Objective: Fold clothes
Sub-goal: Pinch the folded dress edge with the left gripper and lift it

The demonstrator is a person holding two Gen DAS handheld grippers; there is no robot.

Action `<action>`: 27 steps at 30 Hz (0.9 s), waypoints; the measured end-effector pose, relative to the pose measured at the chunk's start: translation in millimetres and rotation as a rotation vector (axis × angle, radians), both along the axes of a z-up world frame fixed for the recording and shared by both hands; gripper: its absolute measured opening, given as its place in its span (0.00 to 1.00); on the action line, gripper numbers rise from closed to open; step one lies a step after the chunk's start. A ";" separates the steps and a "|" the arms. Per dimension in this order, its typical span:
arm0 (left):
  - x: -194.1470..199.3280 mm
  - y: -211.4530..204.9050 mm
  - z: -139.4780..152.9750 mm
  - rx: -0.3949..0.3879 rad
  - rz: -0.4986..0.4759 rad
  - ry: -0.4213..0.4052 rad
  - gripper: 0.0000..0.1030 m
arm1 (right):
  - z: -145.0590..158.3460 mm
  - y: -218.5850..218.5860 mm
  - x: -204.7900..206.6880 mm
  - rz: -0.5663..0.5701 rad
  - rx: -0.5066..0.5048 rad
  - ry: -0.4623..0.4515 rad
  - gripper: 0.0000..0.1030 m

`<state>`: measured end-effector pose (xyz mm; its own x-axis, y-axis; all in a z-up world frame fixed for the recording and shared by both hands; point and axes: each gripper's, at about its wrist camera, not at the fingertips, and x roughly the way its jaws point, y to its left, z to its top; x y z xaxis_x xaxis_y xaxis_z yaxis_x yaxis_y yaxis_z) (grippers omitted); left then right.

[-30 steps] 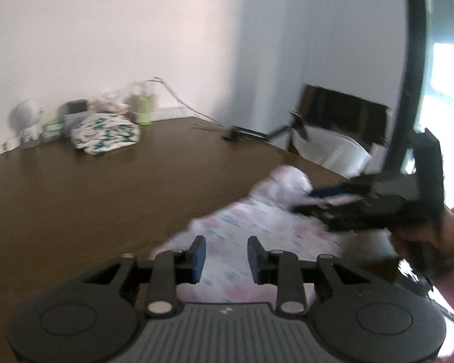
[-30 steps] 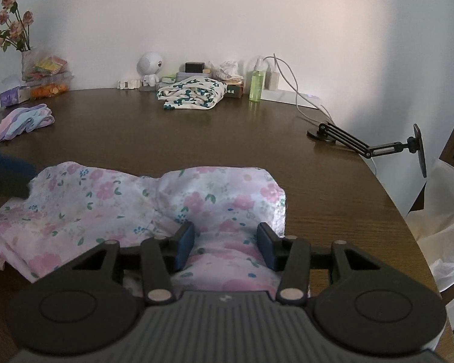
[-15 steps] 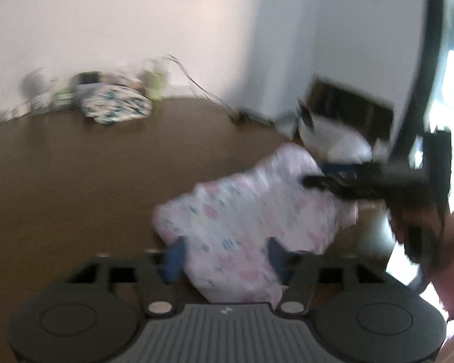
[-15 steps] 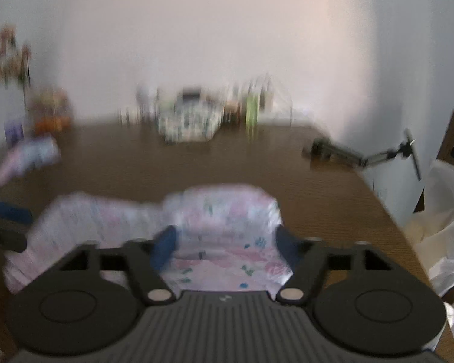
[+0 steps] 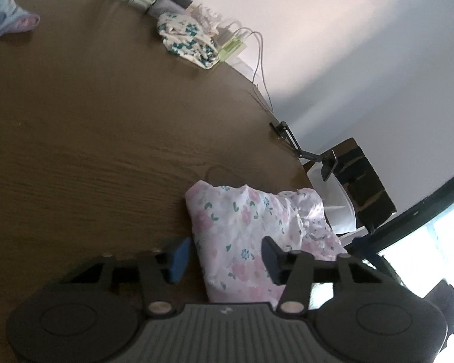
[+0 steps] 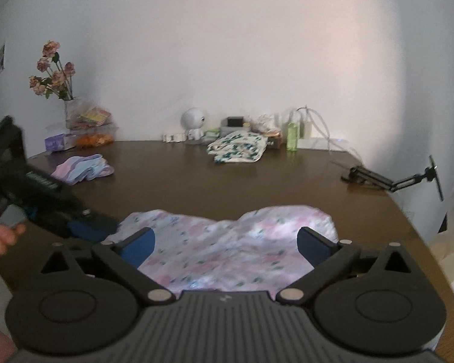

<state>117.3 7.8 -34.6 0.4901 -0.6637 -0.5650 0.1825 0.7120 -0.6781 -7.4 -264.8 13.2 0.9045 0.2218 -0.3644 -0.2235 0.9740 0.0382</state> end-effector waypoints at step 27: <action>1.6 -27.6 51.3 -0.147 -0.010 -0.045 0.02 | -47.0 166.2 23.2 -0.148 -0.606 -0.002 0.87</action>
<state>118.9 -19.8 16.7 0.5052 -0.7430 -0.4390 0.2217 0.6034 -0.7660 15.8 -98.6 -33.9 0.9106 -0.1518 -0.3845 -0.0838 0.8430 -0.5313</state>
